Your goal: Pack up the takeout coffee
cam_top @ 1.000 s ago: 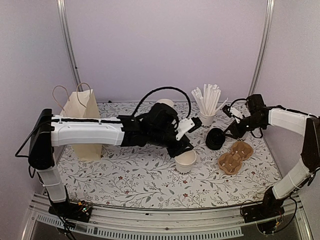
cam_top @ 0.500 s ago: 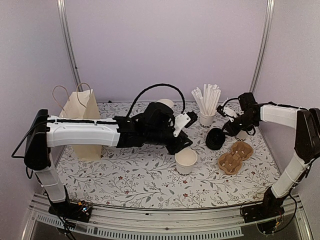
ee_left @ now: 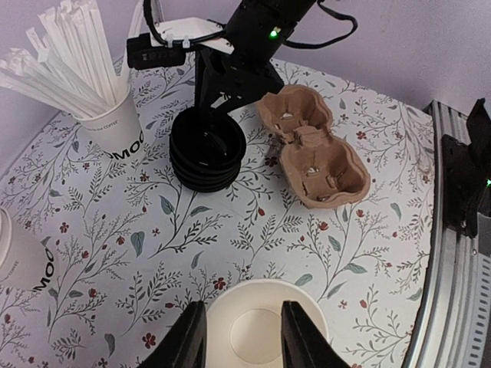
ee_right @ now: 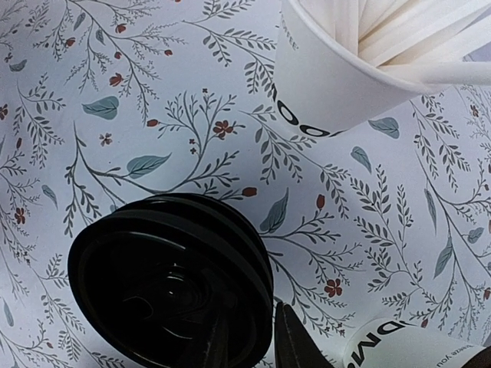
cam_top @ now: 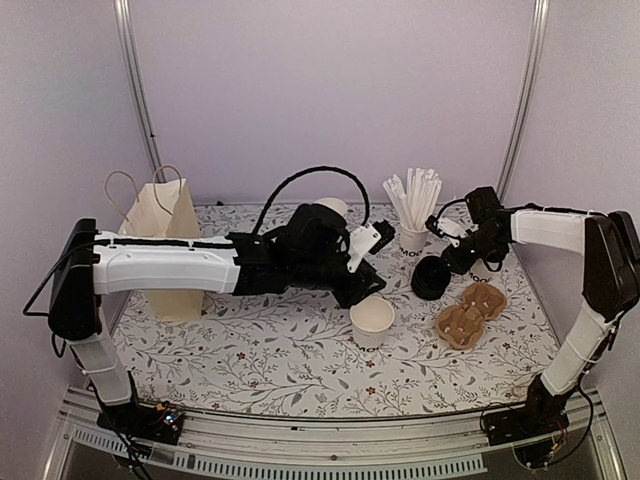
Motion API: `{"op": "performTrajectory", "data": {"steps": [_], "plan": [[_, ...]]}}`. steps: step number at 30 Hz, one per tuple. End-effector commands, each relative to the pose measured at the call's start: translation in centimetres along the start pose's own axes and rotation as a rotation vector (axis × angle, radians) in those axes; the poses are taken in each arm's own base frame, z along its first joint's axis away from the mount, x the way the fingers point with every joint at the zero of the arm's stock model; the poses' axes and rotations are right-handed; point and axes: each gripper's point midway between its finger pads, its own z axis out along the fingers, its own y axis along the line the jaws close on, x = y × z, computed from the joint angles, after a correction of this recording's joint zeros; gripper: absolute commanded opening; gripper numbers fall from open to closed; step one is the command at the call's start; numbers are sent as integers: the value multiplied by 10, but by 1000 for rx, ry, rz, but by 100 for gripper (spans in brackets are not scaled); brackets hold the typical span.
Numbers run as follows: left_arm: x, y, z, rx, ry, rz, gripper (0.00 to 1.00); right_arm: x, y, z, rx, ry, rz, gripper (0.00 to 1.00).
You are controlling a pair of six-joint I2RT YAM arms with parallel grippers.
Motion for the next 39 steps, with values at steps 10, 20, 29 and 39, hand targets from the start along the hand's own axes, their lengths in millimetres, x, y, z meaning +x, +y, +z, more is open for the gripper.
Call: {"op": "performTrajectory", "data": {"steps": [10,20,29,39], "plan": [[2,5,0,-13,-6,-17,36,-10,-10,-1,50,-14,4,11],[1,9,-3,-39,-13,-21,36,-16,-10,-10,53,-28,15,1],[-12,14,-12,-51,-59,-4,38,-26,-6,-49,76,-76,12,0],[-57,17,-49,-93,-300,178,62,-69,47,-100,-217,-256,10,0]]}}
